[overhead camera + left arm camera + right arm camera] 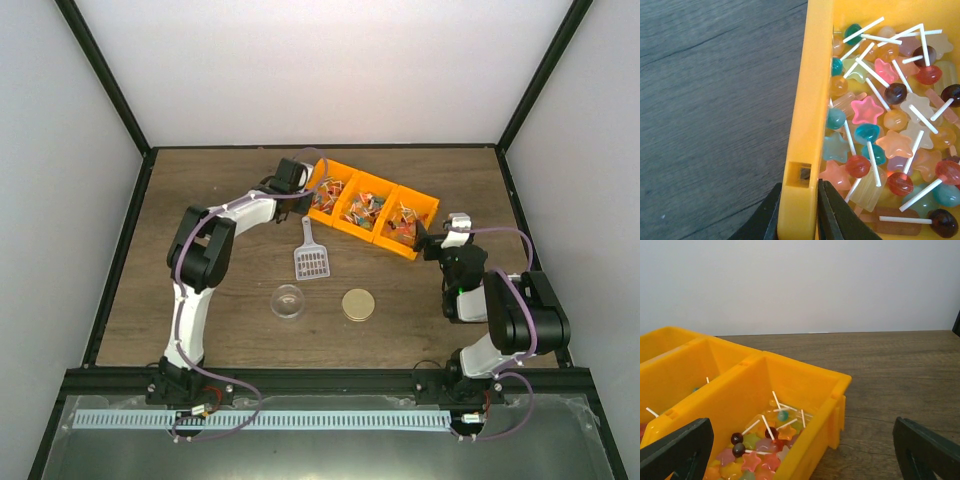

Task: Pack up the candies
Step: Move the storage box to the center of the board.

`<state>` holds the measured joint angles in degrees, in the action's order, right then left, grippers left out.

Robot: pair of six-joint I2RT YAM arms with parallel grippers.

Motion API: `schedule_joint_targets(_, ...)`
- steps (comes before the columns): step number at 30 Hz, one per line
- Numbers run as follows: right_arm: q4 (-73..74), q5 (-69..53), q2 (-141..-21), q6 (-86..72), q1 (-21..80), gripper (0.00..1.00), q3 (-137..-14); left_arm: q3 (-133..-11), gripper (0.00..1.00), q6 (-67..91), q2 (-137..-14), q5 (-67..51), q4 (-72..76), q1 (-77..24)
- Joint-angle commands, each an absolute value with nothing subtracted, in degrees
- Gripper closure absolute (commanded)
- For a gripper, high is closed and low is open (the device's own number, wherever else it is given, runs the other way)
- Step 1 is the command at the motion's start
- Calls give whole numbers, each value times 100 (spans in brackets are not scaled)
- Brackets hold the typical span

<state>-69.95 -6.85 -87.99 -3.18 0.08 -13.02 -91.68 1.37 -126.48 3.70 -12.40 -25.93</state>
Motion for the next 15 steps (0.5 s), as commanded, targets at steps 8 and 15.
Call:
schedule_joint_targets(8, -7214, -677, -8803, -180, -44, 0, -1354, -8421, 83, 624, -11939, 1201, -1116, -2581)
schedule_joint_targets(15, -7213, -672, -8799, -186, -36, 0, -1354, -7973, 83, 795, -11558, 1622, -1085, -2595)
